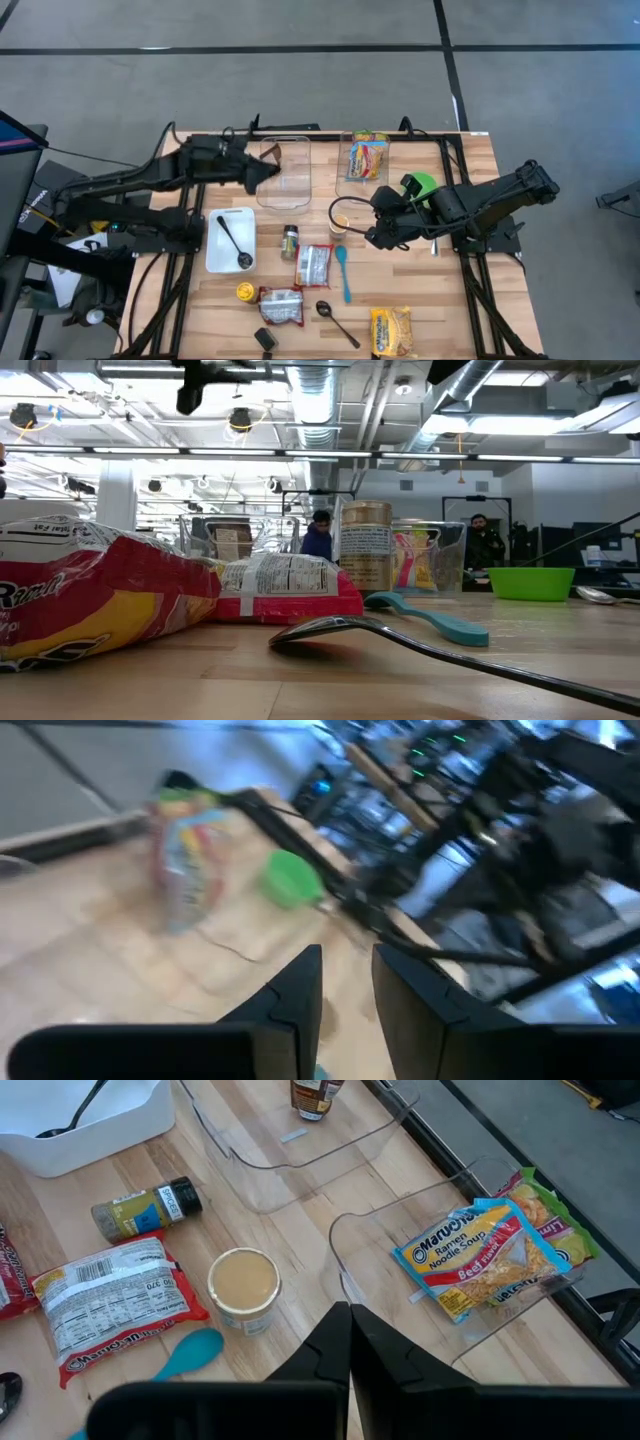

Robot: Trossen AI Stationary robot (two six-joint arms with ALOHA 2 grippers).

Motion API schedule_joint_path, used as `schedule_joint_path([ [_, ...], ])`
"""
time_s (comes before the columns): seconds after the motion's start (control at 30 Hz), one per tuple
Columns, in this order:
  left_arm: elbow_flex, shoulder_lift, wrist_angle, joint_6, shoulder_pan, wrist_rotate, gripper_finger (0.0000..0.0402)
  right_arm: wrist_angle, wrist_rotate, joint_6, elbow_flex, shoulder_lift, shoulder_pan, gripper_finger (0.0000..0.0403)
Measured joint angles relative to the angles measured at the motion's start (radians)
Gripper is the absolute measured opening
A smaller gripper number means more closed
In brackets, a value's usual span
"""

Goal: Pick & Place Food Item
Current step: Put the light green seasoning bottle into the left transparent bin

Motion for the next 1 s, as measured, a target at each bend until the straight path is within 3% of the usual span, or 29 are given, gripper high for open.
schedule_joint_path([
  [0.27, 0.0, 0.022, 0.061, -0.114, -0.187, -0.002, 0.0085, 0.0, 0.0, 0.0, 0.0, 0.0, 0.0, 0.0],
  [0.5, 0.0, 0.077, 0.076, -0.327, -0.293, -0.036, 0.0085, 0.0, 0.0, 0.0, 0.0, 0.0, 0.0, 0.0],
  [0.7, 0.0, 0.152, 0.04, -0.401, -0.337, -0.055, 0.0085, -0.001, 0.0, 0.0, 0.0, 0.0, 0.0, 0.0],
  [1.0, 0.0, 0.311, -0.181, -0.575, -0.339, -0.063, 0.0085, -0.004, 0.0, 0.0, 0.0, 0.0, 0.0, 0.0],
])
